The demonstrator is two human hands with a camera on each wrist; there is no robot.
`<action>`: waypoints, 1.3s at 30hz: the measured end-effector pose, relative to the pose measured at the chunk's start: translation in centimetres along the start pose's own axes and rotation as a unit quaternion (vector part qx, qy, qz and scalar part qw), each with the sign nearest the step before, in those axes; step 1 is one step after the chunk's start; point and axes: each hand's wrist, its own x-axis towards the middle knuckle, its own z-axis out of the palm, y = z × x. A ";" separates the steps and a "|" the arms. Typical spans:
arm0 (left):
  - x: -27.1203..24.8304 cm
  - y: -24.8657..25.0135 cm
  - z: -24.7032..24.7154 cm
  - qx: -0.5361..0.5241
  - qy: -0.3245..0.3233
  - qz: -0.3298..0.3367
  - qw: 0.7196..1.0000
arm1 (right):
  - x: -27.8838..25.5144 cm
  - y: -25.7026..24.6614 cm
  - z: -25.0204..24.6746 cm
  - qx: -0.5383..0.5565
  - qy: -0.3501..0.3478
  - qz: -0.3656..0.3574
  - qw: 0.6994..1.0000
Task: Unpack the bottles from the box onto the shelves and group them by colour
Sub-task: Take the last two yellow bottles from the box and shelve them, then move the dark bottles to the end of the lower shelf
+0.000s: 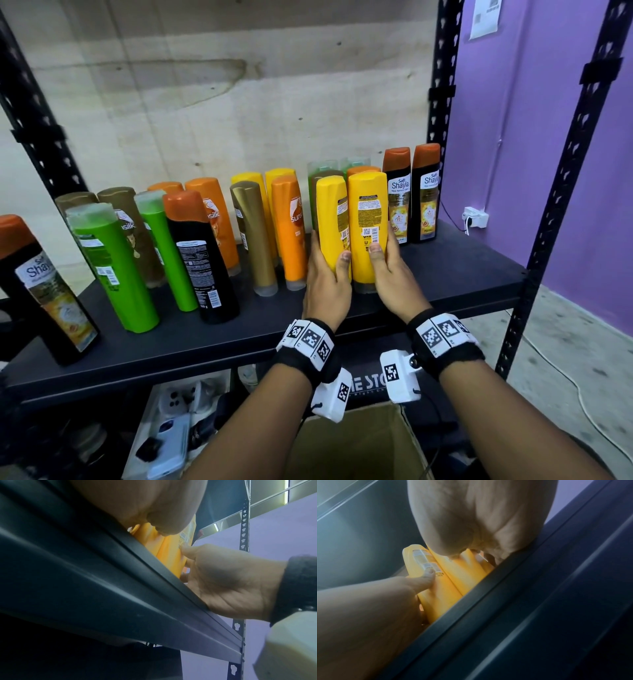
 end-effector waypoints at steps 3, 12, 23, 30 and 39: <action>0.1 0.2 0.1 0.007 0.003 -0.002 1.000 | 0.2 0.0 0.1 -0.004 0.000 0.001 1.000; -0.5 0.6 -0.3 0.026 -0.005 -0.022 0.999 | -0.3 0.2 0.0 -0.033 0.013 0.002 0.999; -2.1 2.0 -3.3 0.168 -0.076 -0.030 0.982 | -3.4 -1.4 -2.3 -0.222 0.004 -0.013 0.975; -2.6 3.8 -7.0 0.228 -0.065 -0.006 0.972 | -4.5 -5.0 -2.8 -0.306 -0.021 -0.092 0.947; -3.9 5.5 -13.3 0.361 -0.047 0.011 0.931 | -5.1 -10.9 1.5 -0.321 -0.068 -0.161 0.931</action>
